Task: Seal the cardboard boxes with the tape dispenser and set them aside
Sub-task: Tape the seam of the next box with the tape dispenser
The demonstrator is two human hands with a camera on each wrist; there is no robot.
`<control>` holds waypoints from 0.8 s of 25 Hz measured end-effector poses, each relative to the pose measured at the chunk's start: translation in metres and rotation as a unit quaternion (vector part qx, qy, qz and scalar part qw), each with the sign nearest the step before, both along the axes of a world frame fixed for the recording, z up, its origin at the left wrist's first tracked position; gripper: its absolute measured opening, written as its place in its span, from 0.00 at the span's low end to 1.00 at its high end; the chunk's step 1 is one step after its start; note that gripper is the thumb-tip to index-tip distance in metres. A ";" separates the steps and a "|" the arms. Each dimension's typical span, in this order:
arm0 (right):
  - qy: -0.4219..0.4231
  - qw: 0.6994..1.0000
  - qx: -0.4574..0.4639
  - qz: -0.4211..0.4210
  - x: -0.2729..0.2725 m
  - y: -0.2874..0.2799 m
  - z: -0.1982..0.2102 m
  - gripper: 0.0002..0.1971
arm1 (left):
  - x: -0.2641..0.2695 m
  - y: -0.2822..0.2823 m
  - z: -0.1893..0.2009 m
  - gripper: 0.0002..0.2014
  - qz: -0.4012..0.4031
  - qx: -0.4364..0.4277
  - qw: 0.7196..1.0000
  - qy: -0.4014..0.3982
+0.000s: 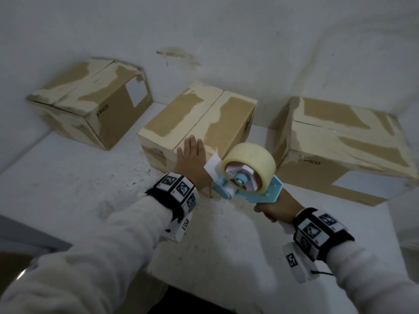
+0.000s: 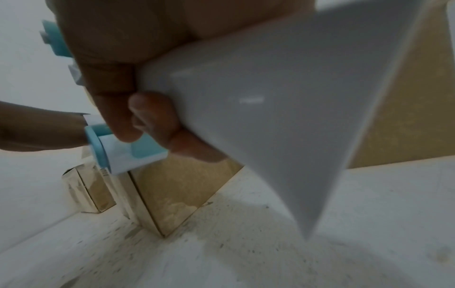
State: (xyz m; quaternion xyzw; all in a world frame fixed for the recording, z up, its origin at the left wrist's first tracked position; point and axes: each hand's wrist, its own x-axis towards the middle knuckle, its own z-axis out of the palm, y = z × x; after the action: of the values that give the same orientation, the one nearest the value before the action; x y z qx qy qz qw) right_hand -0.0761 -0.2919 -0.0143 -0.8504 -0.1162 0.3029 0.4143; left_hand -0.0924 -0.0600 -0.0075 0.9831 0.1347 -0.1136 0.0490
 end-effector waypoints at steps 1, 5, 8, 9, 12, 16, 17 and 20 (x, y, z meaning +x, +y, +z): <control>0.001 1.000 0.004 -0.001 0.000 0.003 -0.002 0.17 | 0.000 0.000 0.001 0.50 0.000 0.006 1.000 -0.002; 0.011 0.999 0.026 -0.016 0.001 0.005 -0.010 0.19 | 0.000 -0.001 0.004 0.49 0.003 0.009 1.000 0.002; 0.010 1.000 0.020 -0.014 0.000 -0.003 -0.012 0.20 | -0.001 -0.002 0.007 0.47 0.000 -0.001 1.000 -0.023; 0.009 0.999 0.021 -0.022 0.000 -0.009 -0.012 0.20 | -0.003 -0.003 0.009 0.46 -0.001 -0.007 0.999 -0.043; -0.006 0.996 0.058 -0.073 0.004 -0.023 -0.009 0.17 | -0.010 -0.004 0.013 0.37 -0.019 0.016 0.993 -0.114; -0.050 0.993 0.077 -0.073 0.008 -0.019 0.007 0.17 | -0.017 0.006 0.018 0.29 -0.079 0.033 0.991 -0.104; -0.060 0.992 0.086 -0.075 0.008 -0.014 0.012 0.17 | -0.017 0.012 0.019 0.31 -0.095 0.035 0.991 -0.086; -0.094 0.990 0.076 -0.071 0.008 0.004 0.030 0.18 | -0.017 0.043 0.020 0.43 -0.126 0.075 0.989 -0.026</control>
State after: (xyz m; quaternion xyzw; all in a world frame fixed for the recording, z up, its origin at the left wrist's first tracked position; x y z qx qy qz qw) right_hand -0.0680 -0.2880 0.0155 -0.8470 -0.1167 0.1821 0.4856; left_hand -0.1092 -0.0169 0.0129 0.9958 0.0167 -0.0829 -0.0359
